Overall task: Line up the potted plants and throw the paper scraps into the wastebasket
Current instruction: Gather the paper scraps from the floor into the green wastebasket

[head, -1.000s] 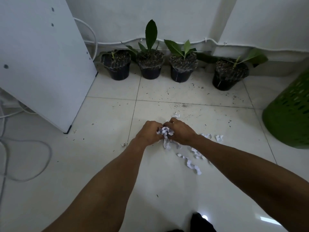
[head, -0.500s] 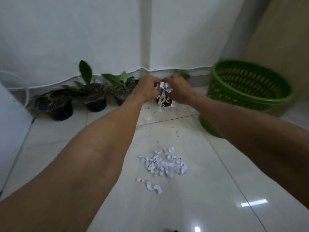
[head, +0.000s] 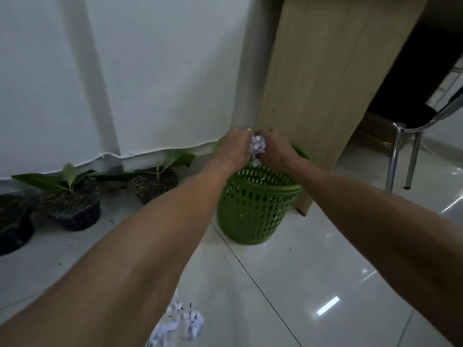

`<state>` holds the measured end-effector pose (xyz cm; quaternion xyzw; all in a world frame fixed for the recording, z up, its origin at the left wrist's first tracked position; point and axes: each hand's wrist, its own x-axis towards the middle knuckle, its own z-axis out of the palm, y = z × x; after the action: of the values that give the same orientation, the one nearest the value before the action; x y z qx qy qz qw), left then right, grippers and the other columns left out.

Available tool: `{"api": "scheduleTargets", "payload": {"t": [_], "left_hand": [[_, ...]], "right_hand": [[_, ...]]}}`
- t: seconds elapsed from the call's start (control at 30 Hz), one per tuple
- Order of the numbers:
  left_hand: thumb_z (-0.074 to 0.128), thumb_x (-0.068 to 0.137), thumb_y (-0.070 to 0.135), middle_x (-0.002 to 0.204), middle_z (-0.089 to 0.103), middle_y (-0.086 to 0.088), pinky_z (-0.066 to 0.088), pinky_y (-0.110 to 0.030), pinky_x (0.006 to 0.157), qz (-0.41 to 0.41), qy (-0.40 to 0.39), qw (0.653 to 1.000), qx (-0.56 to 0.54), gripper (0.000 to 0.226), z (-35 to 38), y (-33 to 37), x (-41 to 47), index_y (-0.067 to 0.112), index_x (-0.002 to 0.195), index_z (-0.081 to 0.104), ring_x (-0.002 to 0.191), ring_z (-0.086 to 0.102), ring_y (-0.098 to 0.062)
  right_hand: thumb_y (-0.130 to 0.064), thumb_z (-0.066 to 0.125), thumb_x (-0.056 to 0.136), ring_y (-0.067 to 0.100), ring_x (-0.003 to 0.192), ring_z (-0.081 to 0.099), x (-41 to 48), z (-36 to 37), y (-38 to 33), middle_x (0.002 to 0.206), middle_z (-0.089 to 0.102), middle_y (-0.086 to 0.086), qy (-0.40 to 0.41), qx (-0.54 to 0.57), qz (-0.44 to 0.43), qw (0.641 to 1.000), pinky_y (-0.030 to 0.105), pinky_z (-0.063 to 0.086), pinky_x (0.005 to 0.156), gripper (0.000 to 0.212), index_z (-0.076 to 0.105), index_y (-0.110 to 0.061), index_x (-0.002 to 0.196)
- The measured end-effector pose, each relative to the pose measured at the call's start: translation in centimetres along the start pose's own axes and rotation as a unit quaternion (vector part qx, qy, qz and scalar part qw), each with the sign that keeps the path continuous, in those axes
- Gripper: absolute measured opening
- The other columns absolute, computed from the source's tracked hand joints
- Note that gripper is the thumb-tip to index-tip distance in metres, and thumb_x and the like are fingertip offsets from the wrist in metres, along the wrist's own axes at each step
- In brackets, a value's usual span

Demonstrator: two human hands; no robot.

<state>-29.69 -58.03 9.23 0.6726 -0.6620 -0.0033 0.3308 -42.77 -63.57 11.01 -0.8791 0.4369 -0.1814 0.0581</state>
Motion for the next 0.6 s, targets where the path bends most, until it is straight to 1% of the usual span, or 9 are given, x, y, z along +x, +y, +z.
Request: {"api": "scheduleTargets", "payload": {"t": [0.1, 0.13, 0.2, 0.27, 0.33, 0.4, 0.47, 0.53, 0.6], "left_hand": [[0.065, 0.087, 0.006, 0.128, 0.059, -0.019, 0.049, -0.039, 0.097, 0.001, -0.090, 0.996, 0.025, 0.050, 2.8, -0.4, -0.9, 0.011, 0.136, 0.057, 0.119, 0.057, -0.036], [0.064, 0.089, 0.006, 0.134, 0.059, -0.017, 0.048, -0.041, 0.101, -0.005, -0.104, 0.994, 0.024, 0.057, 3.3, -0.7, -1.0, 0.014, 0.144, 0.051, 0.123, 0.056, -0.035], [0.063, 0.092, 0.010, 0.142, 0.057, -0.015, 0.045, -0.042, 0.108, -0.018, -0.103, 0.994, 0.014, 0.064, 3.8, -1.3, -1.2, 0.018, 0.152, 0.042, 0.128, 0.055, -0.034], [0.061, 0.094, 0.013, 0.144, 0.056, -0.014, 0.043, -0.040, 0.110, -0.022, -0.102, 0.995, -0.009, 0.064, 4.1, -1.2, -1.6, 0.018, 0.154, 0.039, 0.130, 0.055, -0.032], [0.053, 0.094, 0.012, 0.140, 0.060, -0.012, 0.044, -0.042, 0.109, -0.023, -0.099, 0.995, -0.017, 0.060, 4.3, -0.7, -1.9, 0.020, 0.153, 0.040, 0.127, 0.057, -0.029], [0.048, 0.094, 0.015, 0.135, 0.064, -0.008, 0.042, -0.045, 0.109, -0.021, -0.086, 0.996, -0.003, 0.056, 4.5, -0.9, -2.0, 0.023, 0.149, 0.046, 0.124, 0.058, -0.028], [0.048, 0.095, 0.022, 0.133, 0.066, -0.006, 0.036, -0.049, 0.112, -0.023, -0.055, 0.998, 0.021, 0.049, 4.8, -1.6, -2.1, 0.022, 0.145, 0.052, 0.124, 0.058, -0.028], [0.047, 0.098, 0.030, 0.131, 0.066, -0.006, 0.030, -0.054, 0.114, -0.026, -0.013, 0.999, 0.035, 0.046, 4.9, -2.4, -2.5, 0.021, 0.142, 0.054, 0.125, 0.056, -0.026], [0.041, 0.100, 0.036, 0.133, 0.063, -0.007, 0.029, -0.055, 0.114, -0.025, 0.021, 0.998, 0.060, 0.047, 4.7, -3.7, -3.1, 0.022, 0.144, 0.052, 0.129, 0.053, -0.025]], "right_hand": [[-0.013, 0.070, 0.084, 0.036, 0.112, 0.059, -0.6, 1.0, 2.0, 0.122, 0.064, 0.019, -0.002, 0.036, 0.054, 0.998, 0.038, 0.048, 0.092, 0.041, 0.062, -0.003, 0.122], [-0.018, 0.071, 0.084, 0.036, 0.114, 0.059, -0.8, 1.4, 2.5, 0.124, 0.064, 0.018, 0.003, 0.052, 0.065, 0.997, 0.038, 0.048, 0.093, 0.044, 0.060, -0.005, 0.125], [-0.022, 0.069, 0.087, 0.034, 0.117, 0.058, -1.4, 2.2, 2.8, 0.129, 0.062, 0.015, -0.027, 0.068, 0.069, 0.995, 0.040, 0.048, 0.098, 0.048, 0.055, -0.008, 0.131], [-0.019, 0.064, 0.090, 0.033, 0.124, 0.055, -2.2, 2.8, 3.4, 0.137, 0.058, 0.013, -0.065, 0.071, 0.076, 0.992, 0.041, 0.044, 0.104, 0.052, 0.050, -0.013, 0.139], [-0.017, 0.062, 0.089, 0.031, 0.130, 0.051, -2.5, 3.2, 4.0, 0.141, 0.055, 0.011, -0.067, 0.080, 0.086, 0.991, 0.039, 0.040, 0.108, 0.054, 0.047, -0.017, 0.142], [-0.016, 0.061, 0.090, 0.030, 0.130, 0.050, -2.3, 3.3, 4.1, 0.140, 0.055, 0.011, -0.070, 0.083, 0.089, 0.990, 0.037, 0.039, 0.109, 0.054, 0.047, -0.017, 0.142], [-0.012, 0.060, 0.089, 0.029, 0.127, 0.053, -1.9, 3.2, 3.8, 0.137, 0.057, 0.012, -0.071, 0.079, 0.094, 0.990, 0.040, 0.041, 0.108, 0.056, 0.046, -0.016, 0.143], [-0.012, 0.062, 0.087, 0.028, 0.124, 0.056, -1.3, 3.3, 3.5, 0.134, 0.059, 0.011, -0.057, 0.097, 0.101, 0.989, 0.041, 0.045, 0.107, 0.056, 0.047, -0.016, 0.141], [-0.011, 0.063, 0.085, 0.027, 0.120, 0.058, -0.5, 4.0, 3.0, 0.131, 0.062, 0.010, -0.013, 0.118, 0.115, 0.986, 0.041, 0.048, 0.104, 0.055, 0.051, -0.015, 0.139]]}}
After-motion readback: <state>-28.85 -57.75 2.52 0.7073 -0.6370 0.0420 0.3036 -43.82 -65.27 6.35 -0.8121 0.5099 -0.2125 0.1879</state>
